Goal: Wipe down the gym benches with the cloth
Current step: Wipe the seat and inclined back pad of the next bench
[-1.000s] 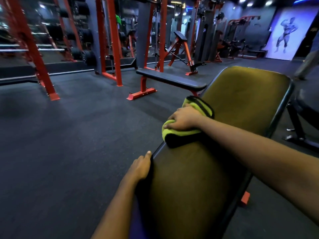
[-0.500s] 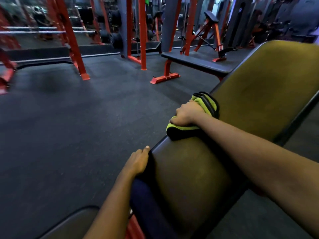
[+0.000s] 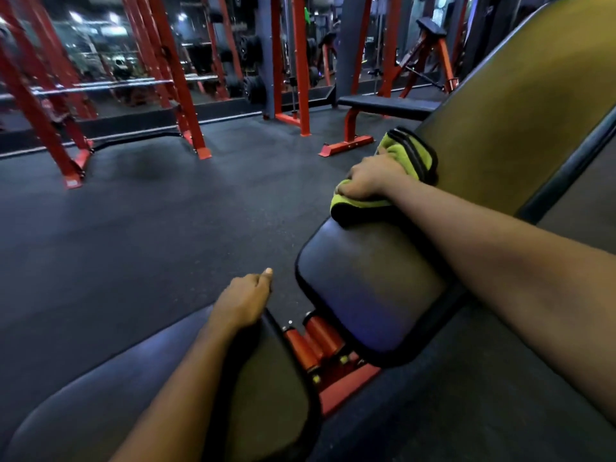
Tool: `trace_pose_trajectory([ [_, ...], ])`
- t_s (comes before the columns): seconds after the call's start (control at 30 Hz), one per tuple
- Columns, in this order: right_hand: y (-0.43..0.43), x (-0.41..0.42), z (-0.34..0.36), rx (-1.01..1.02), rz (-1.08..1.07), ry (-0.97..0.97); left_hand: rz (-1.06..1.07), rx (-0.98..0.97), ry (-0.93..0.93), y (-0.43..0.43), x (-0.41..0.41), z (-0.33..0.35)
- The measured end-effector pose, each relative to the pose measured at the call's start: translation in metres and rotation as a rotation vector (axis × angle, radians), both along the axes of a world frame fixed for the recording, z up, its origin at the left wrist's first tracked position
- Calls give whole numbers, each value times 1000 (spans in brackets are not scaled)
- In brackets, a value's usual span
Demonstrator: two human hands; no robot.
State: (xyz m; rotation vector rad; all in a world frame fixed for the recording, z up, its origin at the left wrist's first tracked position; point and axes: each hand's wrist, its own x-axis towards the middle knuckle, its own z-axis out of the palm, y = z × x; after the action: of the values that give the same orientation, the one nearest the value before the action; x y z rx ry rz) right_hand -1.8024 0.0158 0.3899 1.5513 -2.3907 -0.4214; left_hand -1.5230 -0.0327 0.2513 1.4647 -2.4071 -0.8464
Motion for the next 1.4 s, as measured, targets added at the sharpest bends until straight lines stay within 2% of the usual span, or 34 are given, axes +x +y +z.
trace_pose_trajectory([
  [0.17, 6, 38, -22, -9, 85, -76, 27, -81, -184, -11, 35, 8],
  [0.27, 6, 68, -40, 27, 154, -53, -10, -87, -317, -15, 37, 12],
  [0.4, 3, 115, -73, 36, 292, 20, -46, -93, -376, -16, 35, 13],
  [0.57, 18, 167, -116, 259, 438, 161, -34, -125, -405, -9, 35, 15],
  [0.8, 87, 165, -122, 102, 418, -26, -47, -174, -389, -10, 36, 10],
  [0.9, 86, 166, -124, 87, 318, -6, -49, -190, -381, -10, 36, 9],
  [1.13, 8, 175, -116, 76, 175, 62, -20, -219, -363, -3, 38, 15],
  [1.27, 45, 176, -135, -3, 250, 52, -24, -196, -330, 1, 41, 18],
  [1.4, 89, 185, -151, -98, 215, -2, -55, -202, -289, 5, 48, 20],
])
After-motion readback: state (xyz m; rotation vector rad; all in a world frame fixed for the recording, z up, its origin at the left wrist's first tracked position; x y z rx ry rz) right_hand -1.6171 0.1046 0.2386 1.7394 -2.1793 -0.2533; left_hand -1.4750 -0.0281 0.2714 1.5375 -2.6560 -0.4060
